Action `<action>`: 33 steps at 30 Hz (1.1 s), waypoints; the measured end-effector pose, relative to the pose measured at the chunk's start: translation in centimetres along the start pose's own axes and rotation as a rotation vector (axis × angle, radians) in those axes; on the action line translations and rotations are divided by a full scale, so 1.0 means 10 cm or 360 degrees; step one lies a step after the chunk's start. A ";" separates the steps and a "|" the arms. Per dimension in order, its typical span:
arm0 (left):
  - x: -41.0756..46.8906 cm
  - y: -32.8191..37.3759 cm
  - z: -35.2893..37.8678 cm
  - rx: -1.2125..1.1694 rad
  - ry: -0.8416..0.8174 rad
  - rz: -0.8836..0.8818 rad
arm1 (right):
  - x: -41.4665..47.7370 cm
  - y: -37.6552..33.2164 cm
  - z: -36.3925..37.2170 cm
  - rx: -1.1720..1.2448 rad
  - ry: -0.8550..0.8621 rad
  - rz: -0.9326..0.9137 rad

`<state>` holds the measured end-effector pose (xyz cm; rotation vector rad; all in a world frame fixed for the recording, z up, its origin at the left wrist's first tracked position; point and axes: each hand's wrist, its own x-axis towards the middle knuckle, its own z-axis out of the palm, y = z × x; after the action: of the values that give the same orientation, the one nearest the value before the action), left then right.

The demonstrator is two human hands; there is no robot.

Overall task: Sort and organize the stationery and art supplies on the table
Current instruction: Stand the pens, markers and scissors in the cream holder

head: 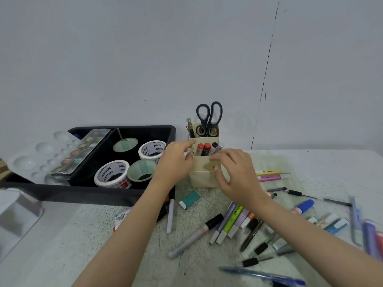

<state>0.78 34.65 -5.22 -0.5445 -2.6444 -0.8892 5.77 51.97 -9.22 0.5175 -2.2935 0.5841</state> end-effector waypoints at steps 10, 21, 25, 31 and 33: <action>-0.95 -0.21 -0.04 0.0271 -0.0006 0.0201 | -0.43 -0.28 -0.02 0.0444 -0.1138 -0.0229; -1.11 -0.18 0.04 0.0751 -0.0439 -0.0356 | -0.42 -0.31 -0.01 0.0243 -0.1352 -0.0315; -1.10 -0.18 0.03 0.0755 -0.0477 -0.0424 | -0.38 -0.24 -0.09 0.0242 -0.1344 -0.0220; -1.11 -0.13 -0.07 0.0578 -0.0196 -0.0396 | -0.12 -0.09 -0.31 0.0418 -0.1069 -0.0009; -1.09 -0.06 -0.12 0.0372 0.0014 -0.0364 | -0.01 -0.05 -0.38 0.0599 -0.0801 0.0132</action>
<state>10.30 30.66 -8.87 -0.1835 -2.7904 -0.6248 8.11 53.59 -6.71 0.8274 -2.6962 1.0342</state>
